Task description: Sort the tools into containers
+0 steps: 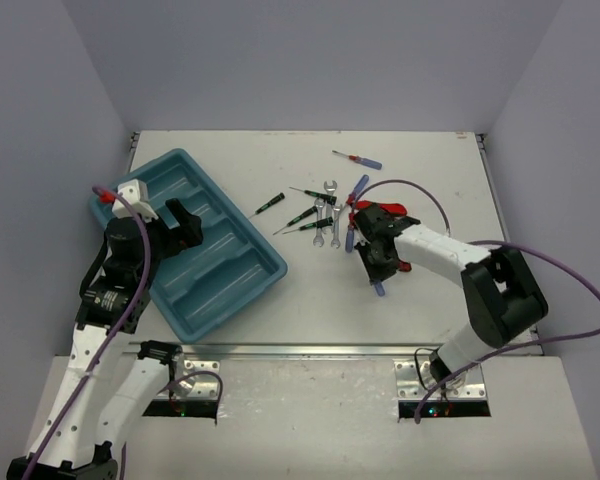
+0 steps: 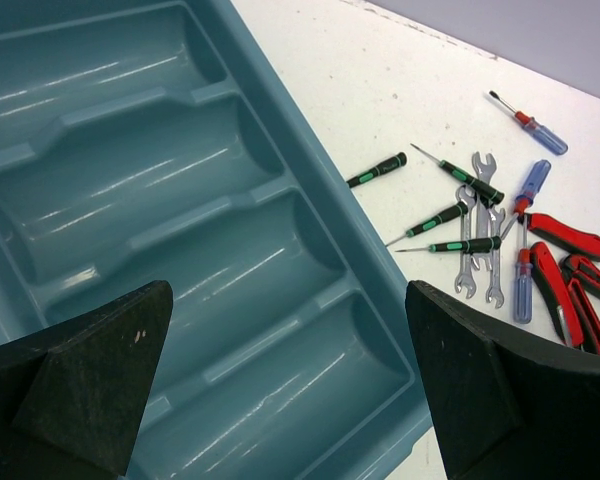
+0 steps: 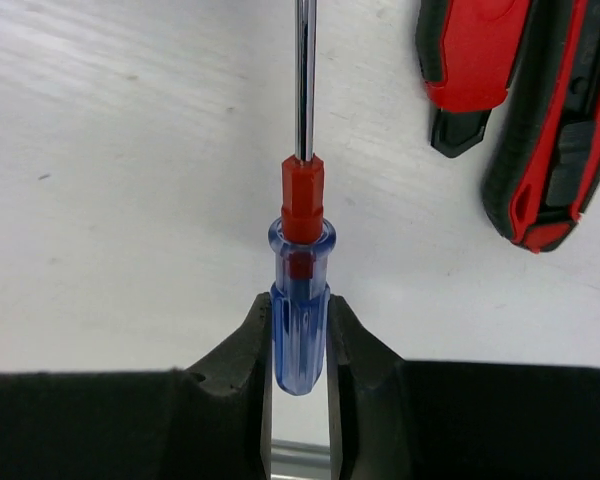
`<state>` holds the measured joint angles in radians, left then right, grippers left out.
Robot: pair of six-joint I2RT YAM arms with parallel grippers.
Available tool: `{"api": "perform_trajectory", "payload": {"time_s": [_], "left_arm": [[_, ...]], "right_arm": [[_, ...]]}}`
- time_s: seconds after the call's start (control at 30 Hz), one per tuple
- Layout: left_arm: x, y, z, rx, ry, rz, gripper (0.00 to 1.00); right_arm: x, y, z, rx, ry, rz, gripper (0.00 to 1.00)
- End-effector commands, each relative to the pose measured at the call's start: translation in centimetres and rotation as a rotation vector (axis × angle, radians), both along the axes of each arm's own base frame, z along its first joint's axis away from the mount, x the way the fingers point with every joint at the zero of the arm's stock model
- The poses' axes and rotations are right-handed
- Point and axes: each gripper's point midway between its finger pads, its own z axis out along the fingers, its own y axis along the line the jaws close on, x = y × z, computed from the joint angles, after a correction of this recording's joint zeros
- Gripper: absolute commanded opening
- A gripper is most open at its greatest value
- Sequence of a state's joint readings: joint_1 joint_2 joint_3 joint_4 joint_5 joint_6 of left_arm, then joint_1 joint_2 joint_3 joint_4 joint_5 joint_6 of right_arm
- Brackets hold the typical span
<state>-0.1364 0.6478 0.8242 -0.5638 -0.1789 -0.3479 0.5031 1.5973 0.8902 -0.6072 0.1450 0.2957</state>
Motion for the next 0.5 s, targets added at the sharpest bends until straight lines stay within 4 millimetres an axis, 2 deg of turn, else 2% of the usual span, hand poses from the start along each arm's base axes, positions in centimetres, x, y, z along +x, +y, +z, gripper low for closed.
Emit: {"api": "perform_trajectory", "payload": {"time_s": [0.0, 0.13, 0.17, 0.23, 0.3, 0.33, 0.4, 0.47], "left_arm": [[0.6, -0.3, 1.2, -0.001, -0.050, -0.013, 1.00], [0.7, -0.3, 1.2, -0.001, -0.051, -0.012, 1.00], [0.7, -0.2, 1.2, 0.000, -0.053, -0.010, 1.00], [0.7, 0.1, 1.3, 0.002, -0.054, 0.008, 1.00], [0.5, 1.1, 1.4, 0.017, -0.049, 0.065, 1.00], [0.4, 1.6, 1.4, 0.020, -0.046, 0.092, 1.00], [0.1, 2.8, 1.7, 0.014, -0.050, 0.164, 1.00], [-0.7, 4.1, 1.9, 0.014, -0.052, 0.245, 1.00]], "right_arm": [[2.5, 3.1, 7.3, 0.154, -0.208, 0.044, 0.01], [3.6, 7.8, 11.8, 0.345, -0.315, 0.246, 0.00], [3.5, 9.5, 12.7, 0.391, -0.332, 0.336, 0.00], [2.5, 14.1, 14.7, 0.461, -0.381, 0.626, 0.00], [0.6, 18.0, 14.6, 0.469, -0.401, 0.895, 0.00], [0.6, 19.2, 14.9, 0.469, -0.430, 0.968, 0.00], [1.0, 22.1, 16.8, 0.519, -0.499, 1.115, 0.00], [1.1, 24.0, 17.7, 0.562, -0.530, 1.211, 0.00]]}}
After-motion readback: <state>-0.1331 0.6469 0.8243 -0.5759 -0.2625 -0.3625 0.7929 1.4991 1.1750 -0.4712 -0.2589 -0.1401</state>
